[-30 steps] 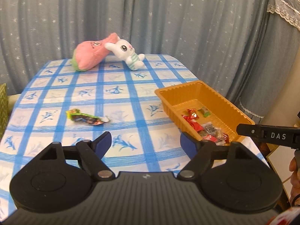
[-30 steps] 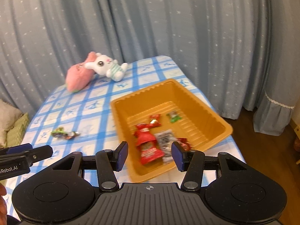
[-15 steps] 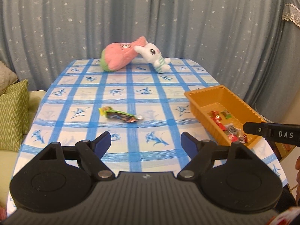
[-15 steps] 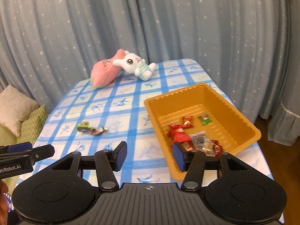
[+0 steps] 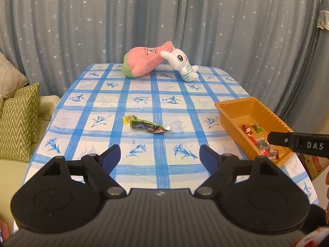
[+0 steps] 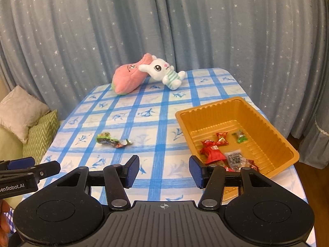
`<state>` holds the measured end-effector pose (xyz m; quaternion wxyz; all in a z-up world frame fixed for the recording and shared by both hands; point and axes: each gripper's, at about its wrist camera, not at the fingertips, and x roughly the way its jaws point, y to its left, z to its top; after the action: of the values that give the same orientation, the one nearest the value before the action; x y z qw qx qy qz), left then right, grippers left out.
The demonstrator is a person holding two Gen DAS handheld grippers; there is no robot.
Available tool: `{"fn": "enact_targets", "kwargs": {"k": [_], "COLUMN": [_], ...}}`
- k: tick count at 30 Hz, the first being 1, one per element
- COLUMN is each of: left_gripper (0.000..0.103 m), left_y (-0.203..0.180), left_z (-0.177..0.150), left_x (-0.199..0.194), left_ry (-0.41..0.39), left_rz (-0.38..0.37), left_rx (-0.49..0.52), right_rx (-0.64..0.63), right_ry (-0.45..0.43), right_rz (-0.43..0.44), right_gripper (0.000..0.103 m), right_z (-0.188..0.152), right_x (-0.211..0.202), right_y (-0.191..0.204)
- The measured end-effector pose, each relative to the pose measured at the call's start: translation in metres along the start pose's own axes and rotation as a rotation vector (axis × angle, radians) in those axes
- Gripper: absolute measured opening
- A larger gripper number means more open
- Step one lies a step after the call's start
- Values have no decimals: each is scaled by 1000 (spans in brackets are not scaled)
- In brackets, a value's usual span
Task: Organize snacks
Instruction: 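Move both open grippers back toward the green snack packet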
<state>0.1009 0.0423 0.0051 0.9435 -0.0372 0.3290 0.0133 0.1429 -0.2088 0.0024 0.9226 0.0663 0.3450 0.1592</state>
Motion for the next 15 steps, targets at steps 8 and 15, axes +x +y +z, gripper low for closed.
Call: {"fn": "enact_targets", "kwargs": {"k": [8,15], "left_gripper": [83,85], "left_y": [8,17], "left_z": [-2,-3], "left_x": [2,3], "left_ry": [0,-9], "left_rz": [6,14], "left_rx": [-13,-26], "right_rx": [-13,-32], "right_ry": [11,16], "right_rz": [6,16], "right_gripper": [54,54], "right_z": [-2,-1], "right_x": [6,11], "right_y": [7,16]}}
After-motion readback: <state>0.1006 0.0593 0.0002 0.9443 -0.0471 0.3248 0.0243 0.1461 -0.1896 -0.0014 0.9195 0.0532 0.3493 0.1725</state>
